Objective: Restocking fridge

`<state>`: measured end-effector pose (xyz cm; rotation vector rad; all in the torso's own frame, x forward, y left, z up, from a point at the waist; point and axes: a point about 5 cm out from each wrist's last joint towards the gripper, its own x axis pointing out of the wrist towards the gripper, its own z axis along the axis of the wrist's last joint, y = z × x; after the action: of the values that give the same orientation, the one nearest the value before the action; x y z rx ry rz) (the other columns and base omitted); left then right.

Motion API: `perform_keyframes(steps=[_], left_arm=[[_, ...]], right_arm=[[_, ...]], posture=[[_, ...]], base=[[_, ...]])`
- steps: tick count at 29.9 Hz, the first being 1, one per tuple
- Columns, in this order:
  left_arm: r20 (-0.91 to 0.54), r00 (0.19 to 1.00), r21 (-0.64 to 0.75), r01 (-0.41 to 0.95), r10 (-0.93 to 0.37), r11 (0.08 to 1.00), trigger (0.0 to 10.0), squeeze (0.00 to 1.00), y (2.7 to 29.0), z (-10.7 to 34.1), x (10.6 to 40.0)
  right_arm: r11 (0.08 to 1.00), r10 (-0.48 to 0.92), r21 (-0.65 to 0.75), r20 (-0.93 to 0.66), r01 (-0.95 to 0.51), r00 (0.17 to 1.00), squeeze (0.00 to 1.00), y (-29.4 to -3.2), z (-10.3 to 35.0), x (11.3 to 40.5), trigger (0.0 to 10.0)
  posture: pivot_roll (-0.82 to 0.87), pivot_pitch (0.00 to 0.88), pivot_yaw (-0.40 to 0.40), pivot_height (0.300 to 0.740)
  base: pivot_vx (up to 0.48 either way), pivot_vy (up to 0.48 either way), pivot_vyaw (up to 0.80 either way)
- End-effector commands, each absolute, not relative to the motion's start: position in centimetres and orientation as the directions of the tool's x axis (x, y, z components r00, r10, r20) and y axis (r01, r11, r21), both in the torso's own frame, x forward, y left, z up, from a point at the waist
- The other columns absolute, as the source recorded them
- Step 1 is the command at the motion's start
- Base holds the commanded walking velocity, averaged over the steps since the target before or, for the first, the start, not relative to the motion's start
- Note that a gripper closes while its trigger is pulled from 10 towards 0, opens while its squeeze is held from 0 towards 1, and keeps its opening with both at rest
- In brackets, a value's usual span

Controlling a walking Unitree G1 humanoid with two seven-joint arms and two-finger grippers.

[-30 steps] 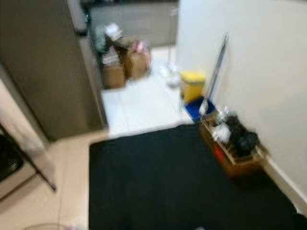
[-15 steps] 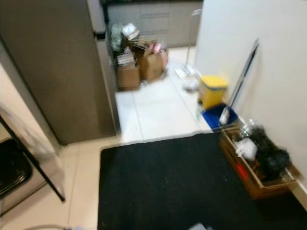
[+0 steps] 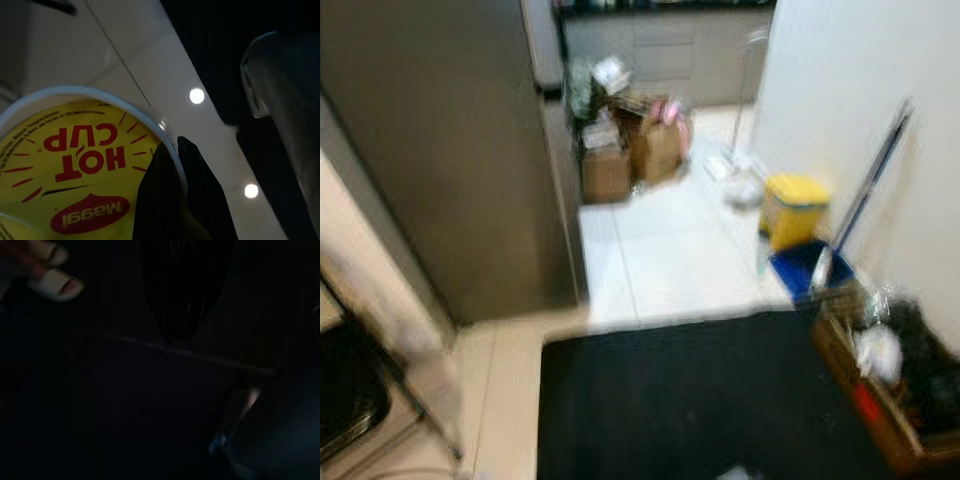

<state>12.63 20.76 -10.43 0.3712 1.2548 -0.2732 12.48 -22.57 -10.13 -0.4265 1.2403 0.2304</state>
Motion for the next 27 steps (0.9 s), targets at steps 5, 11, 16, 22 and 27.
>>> perform_keyframes(steps=[5,11,16,22,27], left_arm=[[-0.967,0.256,0.105,0.411,-0.004,0.905,10.0,0.0,20.54,-10.81,11.5],[-0.967,0.256,0.103,0.412,-0.006,0.905,10.0,0.0,20.46,-10.83,11.47],[-0.966,0.26,0.101,0.413,-0.01,0.905,10.0,0.0,20.4,-10.76,11.75],[-0.965,0.263,0.1,0.413,-0.014,0.905,10.0,0.0,20.34,-10.7,11.98],[-0.965,0.263,0.1,0.413,-0.014,0.905,10.0,0.0,20.38,-10.7,11.97]], right_arm=[[0.899,-0.026,-0.163,-0.946,-0.406,0.322,0.0,-21.69,-10.28,12.54,10.0],[0.909,-0.049,-0.177,-0.944,-0.378,0.326,0.0,-21.58,-10.33,12.52,10.0],[0.908,-0.039,-0.172,-0.943,-0.382,0.33,0.0,-21.45,-10.31,12.63,10.0],[0.909,-0.042,-0.173,-0.943,-0.38,0.329,0.0,-21.52,-10.33,12.53,10.0],[0.91,-0.043,-0.172,-0.944,-0.378,0.327,0.0,-21.6,-10.37,12.35,10.0]], posture=[[-0.02,0.0,0.019,0.74],[-0.02,0.0,0.022,0.74],[-0.02,0.0,0.02,0.74],[-0.02,0.0,0.02,0.74],[-0.02,0.0,0.018,0.74]], base=[[0.365,0.0,0.52],[0.366,0.0,0.25],[0.365,0.0,0.0],[0.364,0.0,0.0],[0.368,0.0,0.0]])
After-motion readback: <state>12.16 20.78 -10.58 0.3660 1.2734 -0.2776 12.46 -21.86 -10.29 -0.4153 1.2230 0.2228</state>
